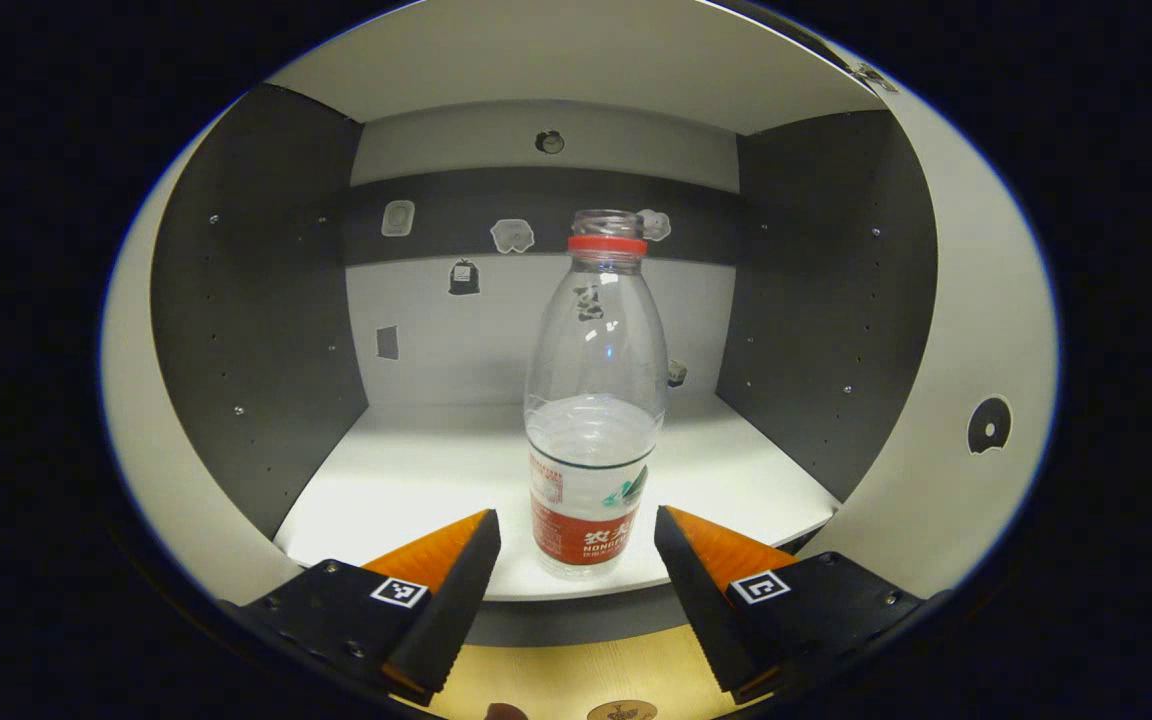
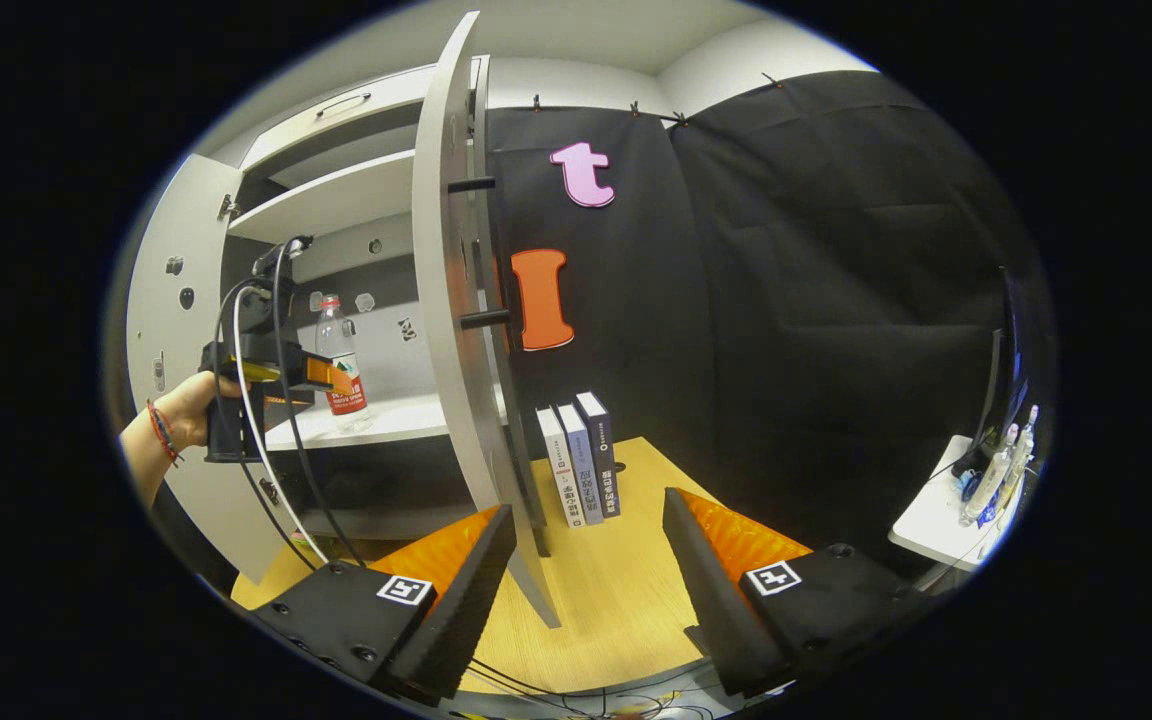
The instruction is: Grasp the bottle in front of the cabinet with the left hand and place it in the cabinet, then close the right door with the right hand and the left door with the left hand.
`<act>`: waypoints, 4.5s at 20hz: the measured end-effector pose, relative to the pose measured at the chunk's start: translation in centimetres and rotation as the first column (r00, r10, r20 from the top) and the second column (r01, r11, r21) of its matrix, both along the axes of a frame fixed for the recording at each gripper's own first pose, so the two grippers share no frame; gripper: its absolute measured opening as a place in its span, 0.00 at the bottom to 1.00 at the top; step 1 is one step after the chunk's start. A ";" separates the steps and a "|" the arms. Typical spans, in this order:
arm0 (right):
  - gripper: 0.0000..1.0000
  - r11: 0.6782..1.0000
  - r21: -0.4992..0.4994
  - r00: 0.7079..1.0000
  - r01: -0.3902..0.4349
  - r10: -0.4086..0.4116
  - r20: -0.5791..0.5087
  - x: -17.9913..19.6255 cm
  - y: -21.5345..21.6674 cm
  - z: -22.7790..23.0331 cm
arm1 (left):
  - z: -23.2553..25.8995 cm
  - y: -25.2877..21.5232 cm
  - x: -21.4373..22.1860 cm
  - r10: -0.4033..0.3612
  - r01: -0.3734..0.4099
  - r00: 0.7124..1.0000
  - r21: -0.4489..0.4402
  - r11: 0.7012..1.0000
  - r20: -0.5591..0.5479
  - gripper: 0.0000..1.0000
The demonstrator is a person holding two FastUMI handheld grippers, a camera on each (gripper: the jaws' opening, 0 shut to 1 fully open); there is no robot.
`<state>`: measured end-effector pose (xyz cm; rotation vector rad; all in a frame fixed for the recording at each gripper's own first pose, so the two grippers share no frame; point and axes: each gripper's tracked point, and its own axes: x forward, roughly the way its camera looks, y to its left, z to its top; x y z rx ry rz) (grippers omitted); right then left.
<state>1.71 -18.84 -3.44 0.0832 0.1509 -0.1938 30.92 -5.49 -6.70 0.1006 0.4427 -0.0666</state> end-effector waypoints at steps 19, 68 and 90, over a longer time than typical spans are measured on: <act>0.97 0.975 -0.188 0.976 0.119 -0.080 0.203 0.0 -1.7 6.7 | 11.7 12.3 -25.9 0.076 -0.065 0.946 -0.044 0.997 0.315 0.95; 0.97 0.962 -0.217 0.968 -0.167 0.202 0.148 13.3 10.5 5.5 | 12.7 17.9 -27.0 0.121 -0.082 0.934 -0.128 0.988 0.337 0.95; 0.97 0.960 -0.185 0.955 -0.210 0.242 0.169 22.0 14.8 4.8 | 12.1 21.1 -26.6 0.163 -0.126 0.927 -0.127 0.984 0.337 0.95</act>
